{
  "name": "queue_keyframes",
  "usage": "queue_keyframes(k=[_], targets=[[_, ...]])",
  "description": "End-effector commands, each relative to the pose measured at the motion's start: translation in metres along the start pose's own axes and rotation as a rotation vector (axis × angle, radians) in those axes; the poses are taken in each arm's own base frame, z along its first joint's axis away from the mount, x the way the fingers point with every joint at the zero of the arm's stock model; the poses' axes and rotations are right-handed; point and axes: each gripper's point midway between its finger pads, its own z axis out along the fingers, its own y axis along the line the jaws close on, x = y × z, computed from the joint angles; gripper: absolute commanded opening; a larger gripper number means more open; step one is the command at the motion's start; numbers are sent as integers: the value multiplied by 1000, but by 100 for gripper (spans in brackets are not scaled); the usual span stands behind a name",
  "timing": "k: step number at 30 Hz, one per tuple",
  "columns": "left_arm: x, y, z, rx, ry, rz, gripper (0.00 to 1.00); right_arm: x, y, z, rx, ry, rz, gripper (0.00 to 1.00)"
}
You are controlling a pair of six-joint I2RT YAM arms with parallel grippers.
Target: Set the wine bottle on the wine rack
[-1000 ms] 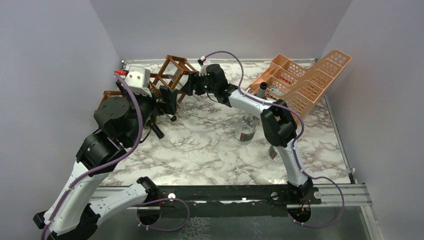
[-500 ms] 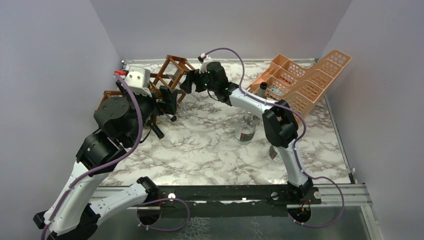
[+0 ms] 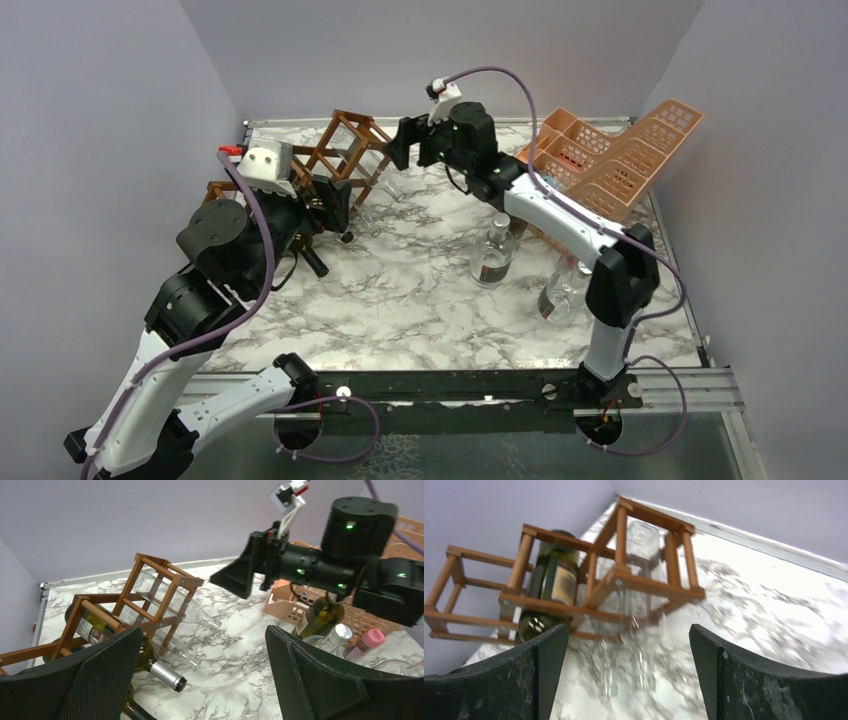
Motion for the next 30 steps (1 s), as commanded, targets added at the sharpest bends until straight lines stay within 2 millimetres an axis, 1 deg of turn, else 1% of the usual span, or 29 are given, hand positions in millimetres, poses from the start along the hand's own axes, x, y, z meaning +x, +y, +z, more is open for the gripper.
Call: queue_keyframes(k=[1, 3, 6, 10, 13, 16, 18, 20, 23, 25, 29, 30], targets=[[0, -6, -7, 48, -14, -18, 99, -9, -14, -61, 118, 32, -80, 91], [3, -8, -8, 64, -9, -19, 99, -9, -24, -90, 189, 46, -82, 91], [19, -12, -5, 85, 22, -7, 99, -5, -35, -133, 268, 76, -78, 91], [32, -16, -1, 105, 31, 1, 99, 12, -46, -183, 344, 159, -84, 90], [39, -18, 3, 113, 23, 9, 99, 23, -59, -216, 433, 205, -92, 89], [43, -22, 8, 128, 21, 18, 99, 30, -71, -242, 512, 227, -97, 88], [46, -26, 11, 141, 26, 25, 99, 31, -76, -252, 542, 229, -101, 88], [50, -30, 15, 154, 37, 29, 99, 30, -77, -257, 553, 219, -96, 88], [57, -34, 19, 171, 57, 34, 99, 31, -72, -256, 522, 229, -94, 86], [60, -35, 20, 171, 68, 30, 99, 30, -73, -255, 537, 225, -82, 84], [63, -35, 20, 172, 72, 22, 99, 24, -84, -255, 621, 196, -65, 78], [63, -35, 19, 172, 73, 21, 99, 20, -91, -257, 668, 179, -61, 76]])
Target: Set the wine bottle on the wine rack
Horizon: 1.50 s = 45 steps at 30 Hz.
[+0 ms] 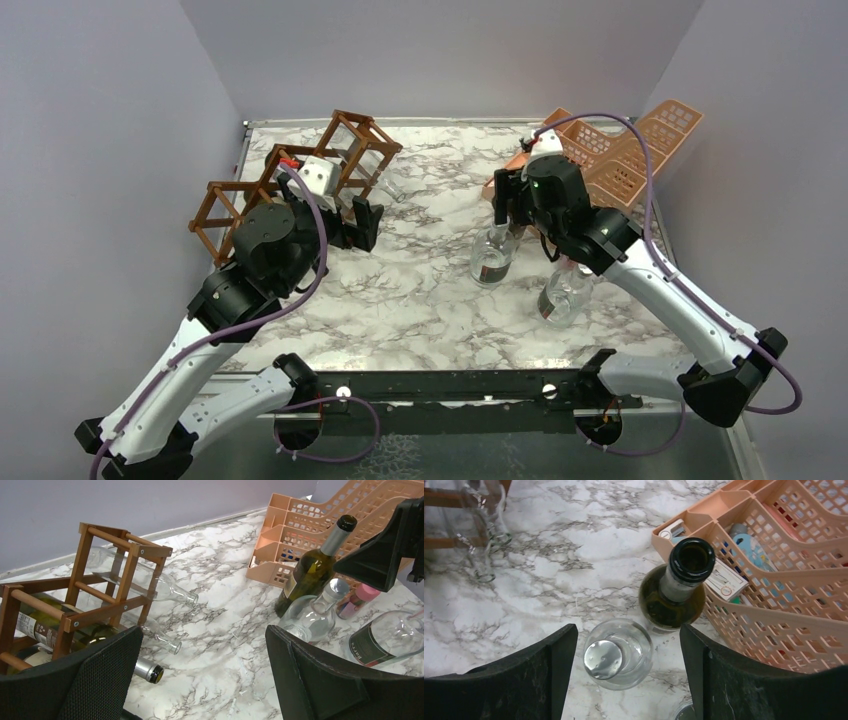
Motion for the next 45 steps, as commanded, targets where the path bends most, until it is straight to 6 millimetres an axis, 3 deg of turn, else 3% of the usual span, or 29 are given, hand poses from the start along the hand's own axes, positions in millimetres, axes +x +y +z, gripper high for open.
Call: queue_keyframes(k=[1, 4, 11, 17, 24, 32, 37, 45], targets=[[-2, -6, 1, 32, -18, -12, 99, -10, -25, 2, 175, -31, 51, 75], [-1, -6, 1, 28, -19, -16, 99, -16, -36, 8, 264, -53, 60, 72], [1, -6, 2, 24, -12, -25, 99, -18, -36, 36, 350, -45, 30, 66], [5, -9, 6, 33, 3, -30, 99, -19, -34, 54, 343, -82, 22, 54], [5, -10, 8, 37, 7, -31, 99, -18, -47, 66, 371, -91, 29, 52], [8, -11, 12, 32, 16, -35, 99, -23, -49, 67, 356, -113, 0, 23], [14, -12, 16, 35, 27, -39, 99, -35, -36, 65, 261, -158, -48, 12], [37, -24, 27, 79, 70, -62, 99, -68, 17, 56, -57, -258, -84, 5]])
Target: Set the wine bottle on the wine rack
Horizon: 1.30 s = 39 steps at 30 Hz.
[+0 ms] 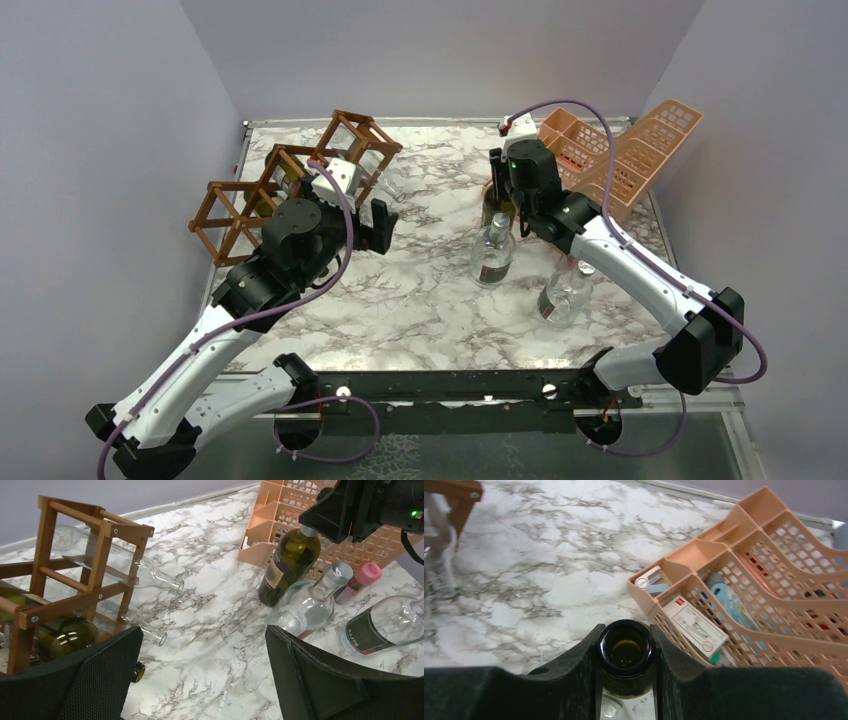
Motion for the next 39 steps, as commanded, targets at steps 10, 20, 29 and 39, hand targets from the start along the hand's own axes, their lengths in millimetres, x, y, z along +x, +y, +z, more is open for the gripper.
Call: queue_keyframes(k=[10, 20, 29, 39], targets=[[51, -29, 31, 117, 78, -92, 99, -63, 77, -43, -505, -153, 51, 4], [80, -50, 41, 271, -34, -97, 99, -52, 106, -70, -714, -92, 90, 4], [115, -73, 48, 406, 42, -74, 99, -49, 121, -94, -864, -79, 88, 2], [132, -87, 53, 486, 40, -117, 99, -51, 131, -119, -1004, -92, 35, 1]])
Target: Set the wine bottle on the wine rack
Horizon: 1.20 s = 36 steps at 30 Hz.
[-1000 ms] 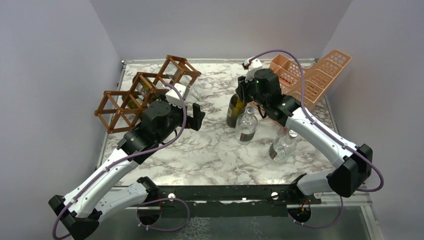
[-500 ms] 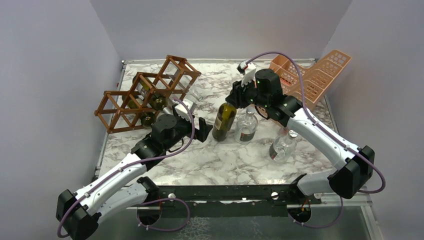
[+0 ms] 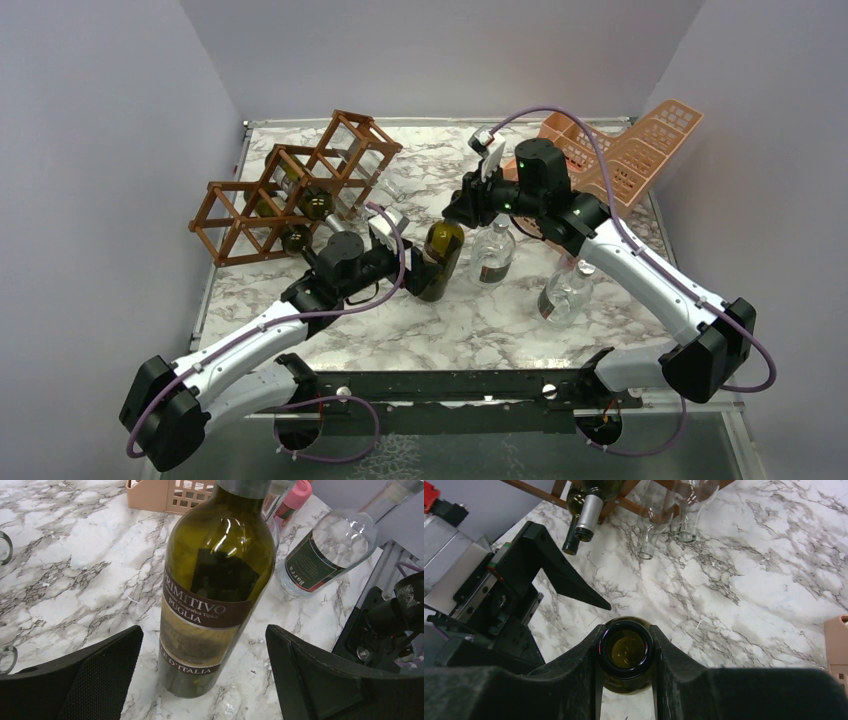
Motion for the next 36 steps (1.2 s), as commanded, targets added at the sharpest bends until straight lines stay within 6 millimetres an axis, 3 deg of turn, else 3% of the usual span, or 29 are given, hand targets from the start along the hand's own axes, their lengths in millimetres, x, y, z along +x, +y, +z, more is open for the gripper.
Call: queue_keyframes(k=[1, 11, 20, 26, 29, 32, 34, 36], targets=[[-13, -12, 3, 66, -72, -3, 99, -44, 34, -23, -135, -125, -73, 1], [6, -17, 6, 119, -18, 12, 98, -60, 65, -45, -263, -179, -112, 1], [-3, -48, -5, 306, -72, 106, 93, -69, 93, -67, -391, -233, -153, 1], [-15, -57, -10, 355, -120, 175, 80, -73, 108, -79, -462, -256, -179, 1], [-25, -62, -11, 379, -150, 198, 70, -73, 115, -87, -496, -263, -189, 2], [-38, -68, -12, 406, -182, 253, 51, -73, 118, -93, -502, -268, -186, 4], [-44, -69, -12, 405, -200, 282, 30, -73, 120, -96, -502, -269, -179, 6], [-51, -70, -13, 406, -218, 318, 1, -72, 117, -99, -476, -265, -161, 21]])
